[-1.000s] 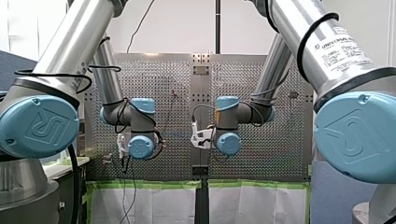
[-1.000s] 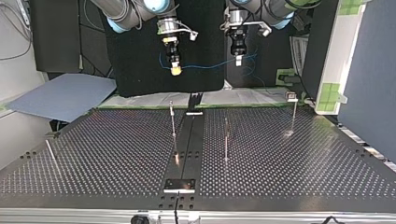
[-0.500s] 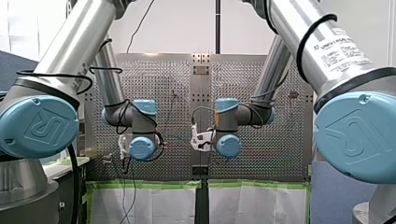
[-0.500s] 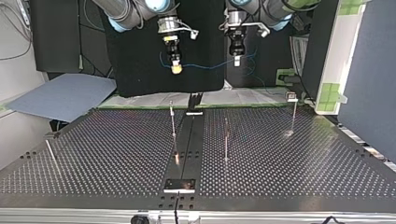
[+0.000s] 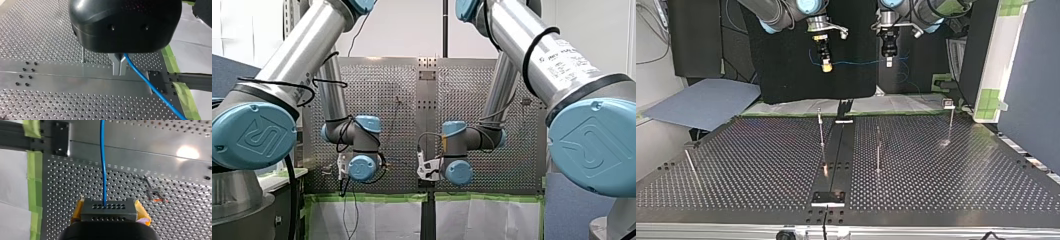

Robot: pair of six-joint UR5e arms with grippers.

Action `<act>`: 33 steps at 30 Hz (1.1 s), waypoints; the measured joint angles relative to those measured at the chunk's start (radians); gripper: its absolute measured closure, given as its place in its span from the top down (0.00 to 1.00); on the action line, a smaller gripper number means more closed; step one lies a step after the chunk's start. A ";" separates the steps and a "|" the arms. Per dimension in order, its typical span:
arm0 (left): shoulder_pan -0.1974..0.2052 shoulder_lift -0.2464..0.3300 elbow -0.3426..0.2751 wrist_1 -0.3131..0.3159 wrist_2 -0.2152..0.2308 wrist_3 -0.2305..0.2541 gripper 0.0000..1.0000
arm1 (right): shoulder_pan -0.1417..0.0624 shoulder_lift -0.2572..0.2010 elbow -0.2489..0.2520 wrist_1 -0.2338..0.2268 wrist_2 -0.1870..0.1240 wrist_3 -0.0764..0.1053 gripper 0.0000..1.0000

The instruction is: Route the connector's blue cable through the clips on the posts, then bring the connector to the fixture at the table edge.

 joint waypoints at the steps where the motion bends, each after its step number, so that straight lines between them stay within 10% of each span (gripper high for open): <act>1: 0.000 -0.001 0.000 0.000 0.000 0.000 0.00 | 0.000 -0.001 -0.004 0.004 0.000 0.004 0.00; 7: 0.000 -0.001 0.000 0.000 0.000 0.000 0.00 | 0.000 -0.044 -0.044 0.052 0.002 0.033 0.00; 33: -0.054 0.053 -0.054 0.055 -0.054 -0.054 0.00 | -0.019 -0.152 -0.049 0.269 -0.026 0.056 0.00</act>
